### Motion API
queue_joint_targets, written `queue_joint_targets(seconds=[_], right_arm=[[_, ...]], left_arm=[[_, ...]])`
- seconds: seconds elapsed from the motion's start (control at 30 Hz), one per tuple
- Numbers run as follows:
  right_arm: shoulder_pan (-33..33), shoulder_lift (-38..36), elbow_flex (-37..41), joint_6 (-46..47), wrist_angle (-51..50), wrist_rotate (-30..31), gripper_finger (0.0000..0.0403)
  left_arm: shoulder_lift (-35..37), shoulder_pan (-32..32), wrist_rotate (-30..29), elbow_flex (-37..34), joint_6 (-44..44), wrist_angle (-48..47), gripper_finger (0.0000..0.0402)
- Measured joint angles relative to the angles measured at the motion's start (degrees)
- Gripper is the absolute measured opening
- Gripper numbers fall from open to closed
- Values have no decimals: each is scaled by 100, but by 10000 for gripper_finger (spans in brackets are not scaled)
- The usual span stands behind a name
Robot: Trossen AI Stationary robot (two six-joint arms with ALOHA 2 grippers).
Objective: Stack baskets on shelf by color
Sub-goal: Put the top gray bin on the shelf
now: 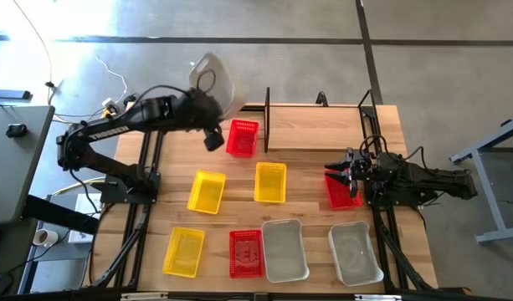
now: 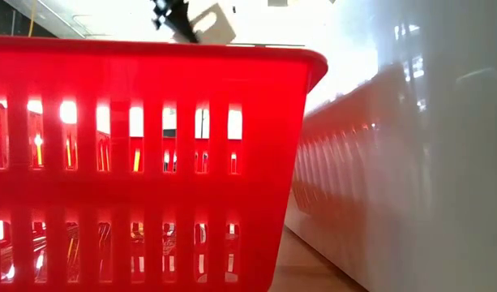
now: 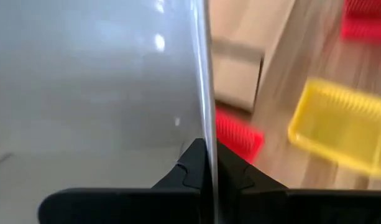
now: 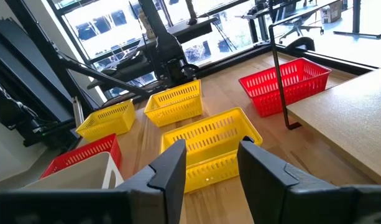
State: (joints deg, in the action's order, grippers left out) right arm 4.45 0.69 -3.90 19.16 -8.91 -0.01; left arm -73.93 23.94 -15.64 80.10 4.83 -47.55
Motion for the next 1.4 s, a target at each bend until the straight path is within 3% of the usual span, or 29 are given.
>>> queue_joint_targets(seconds=[0.27,0.43,0.57,1.0,1.4], right_arm=[[2,0,0,28,13,82,130],[1,-1,1,314,41,87,130],[1,-1,0,769,165,85,130],[0,-2,2,1965,492,87,130],[0,-1,2,2069,490,87,130]], left_arm=[[-3,0,189,328,1758,2239,0],[-116,-13,337,341,2143,3724,0],[-297,-15,429,346,2261,4174,0],[-1661,-12,621,1704,2104,2715,0],[-2912,-184,1074,2471,1916,1609,0]])
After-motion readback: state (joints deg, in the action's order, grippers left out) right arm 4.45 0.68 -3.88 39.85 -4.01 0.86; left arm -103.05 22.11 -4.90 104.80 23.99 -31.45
